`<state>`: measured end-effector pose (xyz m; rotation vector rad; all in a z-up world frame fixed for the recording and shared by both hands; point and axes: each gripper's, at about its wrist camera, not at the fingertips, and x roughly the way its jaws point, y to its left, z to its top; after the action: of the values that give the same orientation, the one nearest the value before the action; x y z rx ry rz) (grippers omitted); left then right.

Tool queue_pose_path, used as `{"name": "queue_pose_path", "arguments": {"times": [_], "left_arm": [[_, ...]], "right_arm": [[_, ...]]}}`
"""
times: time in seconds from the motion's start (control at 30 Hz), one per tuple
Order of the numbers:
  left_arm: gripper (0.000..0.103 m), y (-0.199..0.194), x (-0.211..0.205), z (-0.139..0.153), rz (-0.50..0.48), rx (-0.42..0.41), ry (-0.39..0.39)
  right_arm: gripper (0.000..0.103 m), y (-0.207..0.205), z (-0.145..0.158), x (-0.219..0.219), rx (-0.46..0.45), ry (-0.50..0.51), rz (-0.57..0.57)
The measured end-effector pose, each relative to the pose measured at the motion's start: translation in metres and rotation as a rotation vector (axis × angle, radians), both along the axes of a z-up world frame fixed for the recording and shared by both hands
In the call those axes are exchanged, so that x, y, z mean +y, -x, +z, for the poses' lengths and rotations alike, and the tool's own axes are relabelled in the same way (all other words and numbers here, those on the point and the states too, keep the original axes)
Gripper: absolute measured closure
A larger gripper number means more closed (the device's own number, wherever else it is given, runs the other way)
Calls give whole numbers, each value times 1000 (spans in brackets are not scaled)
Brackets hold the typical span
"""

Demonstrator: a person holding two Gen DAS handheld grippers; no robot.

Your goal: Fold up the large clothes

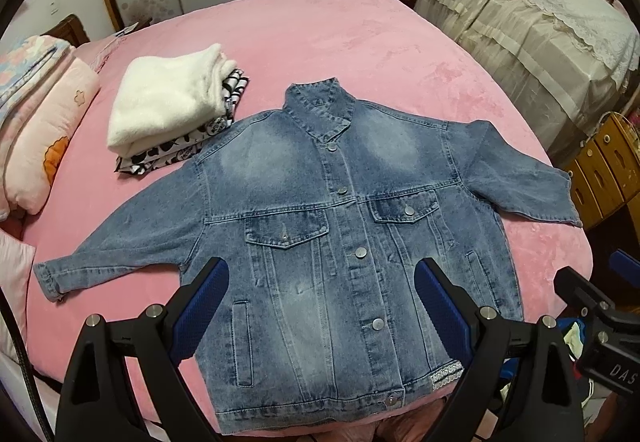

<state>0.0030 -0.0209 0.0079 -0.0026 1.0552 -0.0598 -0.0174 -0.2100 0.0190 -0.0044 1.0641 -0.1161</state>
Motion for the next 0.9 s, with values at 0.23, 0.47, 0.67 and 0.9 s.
{"name": "queue_pose_path", "arguments": {"times": [0.23,0.47,0.67,0.9], "left_arm": [[10,-7,-28,15,-120,-73,-41],[10,-30,-75,41,-228,-135,-103],[10,-72,-119,62,-218,-109,-36],[10,-125,-210,72,-258,-108,-73]], "right_arm": [[1,-3,-4,-32,3,-69,-99],[3,-18,-8,-82,-26,-174,-204],[7,-41,-12,-140,-36,-256,-249],[7,-67,-34,-229,-9,-313,-316]]}}
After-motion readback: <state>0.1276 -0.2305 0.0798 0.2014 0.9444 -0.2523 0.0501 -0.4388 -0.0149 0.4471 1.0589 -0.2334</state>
